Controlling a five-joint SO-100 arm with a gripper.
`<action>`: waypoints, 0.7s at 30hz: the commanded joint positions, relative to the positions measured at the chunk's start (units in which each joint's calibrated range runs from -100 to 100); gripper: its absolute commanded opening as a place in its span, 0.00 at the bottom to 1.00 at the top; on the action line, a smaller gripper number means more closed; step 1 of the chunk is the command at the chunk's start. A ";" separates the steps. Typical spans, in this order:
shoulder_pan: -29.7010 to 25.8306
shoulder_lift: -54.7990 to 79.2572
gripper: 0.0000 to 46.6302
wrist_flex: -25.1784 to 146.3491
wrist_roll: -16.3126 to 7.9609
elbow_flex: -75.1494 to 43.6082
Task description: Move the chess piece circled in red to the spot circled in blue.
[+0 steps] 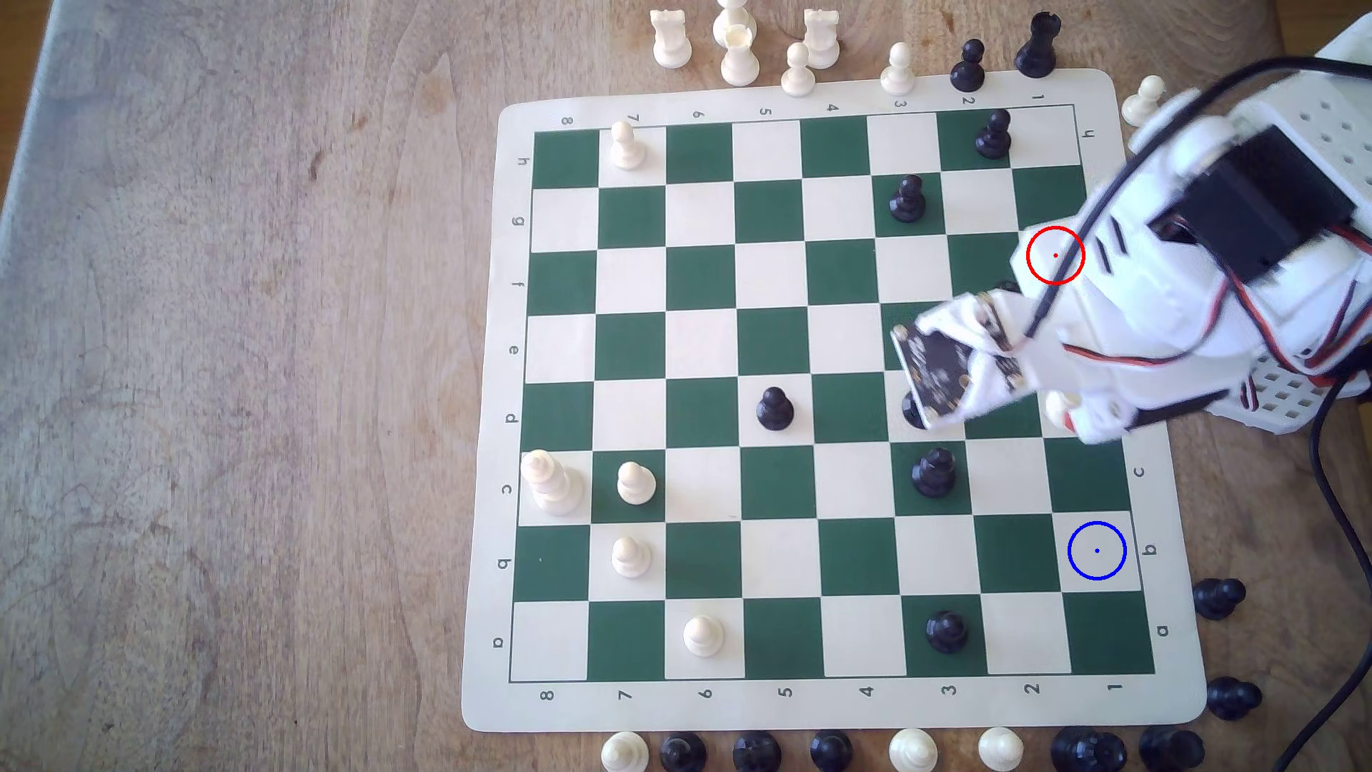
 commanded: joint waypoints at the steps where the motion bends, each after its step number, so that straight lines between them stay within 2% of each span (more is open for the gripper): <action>1: -3.56 0.63 0.01 -2.34 -0.98 -2.60; 13: -11.46 3.94 0.01 -19.04 -1.37 12.09; 21: -13.65 4.87 0.02 -27.31 -1.66 23.15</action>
